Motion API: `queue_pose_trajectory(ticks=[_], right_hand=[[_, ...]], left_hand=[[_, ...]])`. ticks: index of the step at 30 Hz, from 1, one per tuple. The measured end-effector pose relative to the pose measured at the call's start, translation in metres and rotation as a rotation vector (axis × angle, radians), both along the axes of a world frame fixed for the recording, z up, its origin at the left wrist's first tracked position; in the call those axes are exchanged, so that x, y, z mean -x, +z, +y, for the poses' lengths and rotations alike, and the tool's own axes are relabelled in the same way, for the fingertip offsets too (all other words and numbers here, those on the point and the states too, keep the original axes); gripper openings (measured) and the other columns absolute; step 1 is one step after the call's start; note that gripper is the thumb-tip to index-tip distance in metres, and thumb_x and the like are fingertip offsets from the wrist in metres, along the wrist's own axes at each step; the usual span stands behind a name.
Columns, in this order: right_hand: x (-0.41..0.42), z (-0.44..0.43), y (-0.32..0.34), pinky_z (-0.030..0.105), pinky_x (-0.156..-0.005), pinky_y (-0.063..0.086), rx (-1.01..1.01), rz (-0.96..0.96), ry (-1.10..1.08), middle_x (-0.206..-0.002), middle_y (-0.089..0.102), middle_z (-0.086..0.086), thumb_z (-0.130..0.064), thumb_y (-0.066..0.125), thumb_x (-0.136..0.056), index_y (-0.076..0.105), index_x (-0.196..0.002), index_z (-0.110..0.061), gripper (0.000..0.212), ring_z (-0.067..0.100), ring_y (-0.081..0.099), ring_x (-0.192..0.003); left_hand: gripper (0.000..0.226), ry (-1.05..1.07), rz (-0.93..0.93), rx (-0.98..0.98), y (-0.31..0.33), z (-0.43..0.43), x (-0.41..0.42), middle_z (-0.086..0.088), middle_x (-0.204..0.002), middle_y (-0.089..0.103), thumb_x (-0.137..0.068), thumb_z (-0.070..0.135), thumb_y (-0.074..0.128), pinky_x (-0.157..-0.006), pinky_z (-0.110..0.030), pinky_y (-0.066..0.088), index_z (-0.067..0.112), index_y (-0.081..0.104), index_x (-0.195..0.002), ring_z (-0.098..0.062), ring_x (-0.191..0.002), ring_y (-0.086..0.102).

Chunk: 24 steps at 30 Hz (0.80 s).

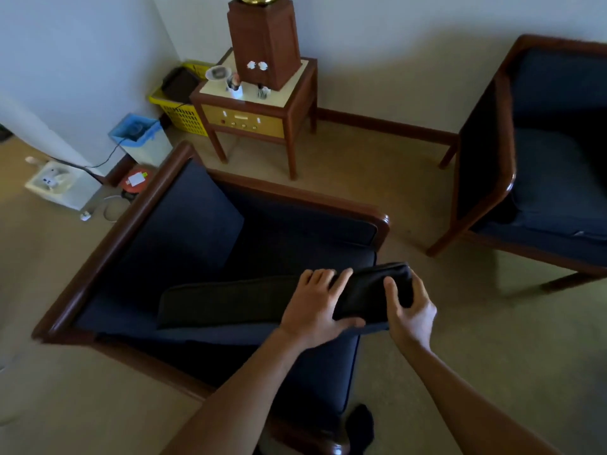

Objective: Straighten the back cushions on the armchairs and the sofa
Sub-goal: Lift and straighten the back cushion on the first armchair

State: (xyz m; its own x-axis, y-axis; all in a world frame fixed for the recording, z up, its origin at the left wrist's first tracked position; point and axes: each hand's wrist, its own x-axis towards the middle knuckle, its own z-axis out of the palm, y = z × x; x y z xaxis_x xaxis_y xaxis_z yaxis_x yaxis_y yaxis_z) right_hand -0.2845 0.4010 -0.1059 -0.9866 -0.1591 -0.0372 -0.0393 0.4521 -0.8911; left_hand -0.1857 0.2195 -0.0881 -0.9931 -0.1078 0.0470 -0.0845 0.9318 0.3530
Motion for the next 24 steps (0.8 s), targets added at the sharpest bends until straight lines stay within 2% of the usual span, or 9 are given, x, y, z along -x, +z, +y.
queue_pose_trajectory(ticks=[2, 4, 7, 12, 15, 18, 19, 21, 24], right_hand=[[0.003, -0.007, -0.003, 0.044, -0.097, 0.057, -0.026, 0.05, -0.004, -0.124, 0.07, 0.0, -0.05, 0.062, -0.097, 0.059, -0.137, -0.017, 0.052, 0.015, 0.066, -0.114], [0.004, -0.015, 0.0, 0.045, -0.097, 0.056, -0.036, 0.038, -0.022, -0.125, 0.069, 0.002, -0.052, 0.061, -0.096, 0.059, -0.137, -0.017, 0.054, 0.018, 0.065, -0.114], [0.008, -0.022, 0.005, 0.047, -0.099, 0.055, -0.06, 0.005, -0.043, -0.128, 0.067, 0.003, -0.05, 0.061, -0.097, 0.057, -0.139, -0.018, 0.053, 0.021, 0.063, -0.117], [0.004, -0.029, 0.007, 0.041, -0.1, 0.053, -0.095, 0.026, -0.105, -0.127, 0.067, 0.009, -0.044, 0.064, -0.098, 0.059, -0.138, -0.016, 0.049, 0.026, 0.064, -0.116], [-0.002, -0.03, 0.011, 0.033, -0.095, 0.053, -0.051, -0.034, -0.157, -0.123, 0.069, 0.006, -0.045, 0.066, -0.096, 0.059, -0.137, -0.018, 0.049, 0.018, 0.064, -0.109], [-0.008, -0.031, 0.018, 0.007, -0.081, 0.046, 0.061, -0.1, -0.244, -0.114, 0.069, -0.003, -0.043, 0.072, -0.092, 0.064, -0.131, -0.019, 0.046, 0.012, 0.063, -0.104], [-0.009, -0.032, 0.017, 0.005, -0.078, 0.045, 0.117, -0.122, -0.275, -0.112, 0.069, -0.004, -0.044, 0.074, -0.09, 0.066, -0.128, -0.02, 0.046, 0.011, 0.064, -0.102], [-0.012, -0.035, 0.016, 0.013, -0.083, 0.053, 0.211, -0.16, -0.331, -0.112, 0.072, -0.004, -0.048, 0.076, -0.086, 0.069, -0.125, -0.022, 0.048, 0.011, 0.068, -0.103], [-0.007, -0.042, 0.016, 0.032, -0.092, 0.058, 0.234, -0.167, -0.376, -0.102, 0.074, -0.007, -0.046, 0.074, -0.085, 0.072, -0.114, -0.023, 0.037, 0.007, 0.069, -0.096]], left_hand=[[0.082, 0.03, 0.036, 0.026, -0.002, -0.014, -0.009, -0.01, -0.141, 0.059, -0.102, 0.074, 0.031, -0.114, -0.049, 0.036, 0.017, 0.04, -0.16, -0.028, -0.129, 0.052], [0.07, 0.128, 0.043, 0.113, -0.004, -0.035, -0.025, -0.011, -0.14, 0.06, -0.108, 0.064, 0.026, -0.114, -0.052, 0.036, 0.019, 0.042, -0.159, -0.032, -0.127, 0.054], [0.069, 0.399, -0.048, 0.227, -0.012, -0.08, -0.062, -0.012, -0.138, 0.063, -0.109, 0.059, 0.017, -0.118, -0.06, 0.03, 0.019, 0.049, -0.155, -0.036, -0.128, 0.055], [0.063, 0.77, -0.182, 0.189, -0.018, -0.144, -0.131, -0.018, -0.16, 0.045, -0.104, 0.061, 0.032, -0.112, -0.077, 0.027, 0.028, 0.05, -0.154, -0.046, -0.15, 0.036], [0.061, 0.978, -0.11, -0.073, -0.021, -0.158, -0.156, -0.018, -0.158, 0.045, -0.101, 0.065, 0.035, -0.101, -0.063, 0.048, 0.038, 0.045, -0.156, -0.046, -0.133, 0.052], [0.052, 1.068, 0.171, -0.367, -0.032, -0.163, -0.166, -0.008, -0.146, 0.063, -0.103, 0.051, 0.056, -0.109, -0.045, 0.048, 0.035, 0.053, -0.152, -0.029, -0.129, 0.062], [0.052, 1.117, 0.26, -0.502, -0.034, -0.164, -0.166, -0.002, -0.145, 0.065, -0.101, 0.047, 0.064, -0.113, -0.039, 0.047, 0.033, 0.057, -0.151, -0.02, -0.131, 0.061], [0.054, 1.264, 0.404, -0.855, -0.036, -0.166, -0.164, 0.004, -0.136, 0.071, -0.093, 0.043, 0.078, -0.11, -0.032, 0.051, 0.028, 0.066, -0.143, -0.011, -0.126, 0.065], [0.043, 1.421, 0.546, -1.282, -0.038, -0.163, -0.16, 0.0, -0.119, 0.078, -0.085, 0.031, 0.088, -0.099, -0.034, 0.058, 0.02, 0.076, -0.126, -0.021, -0.115, 0.072]])
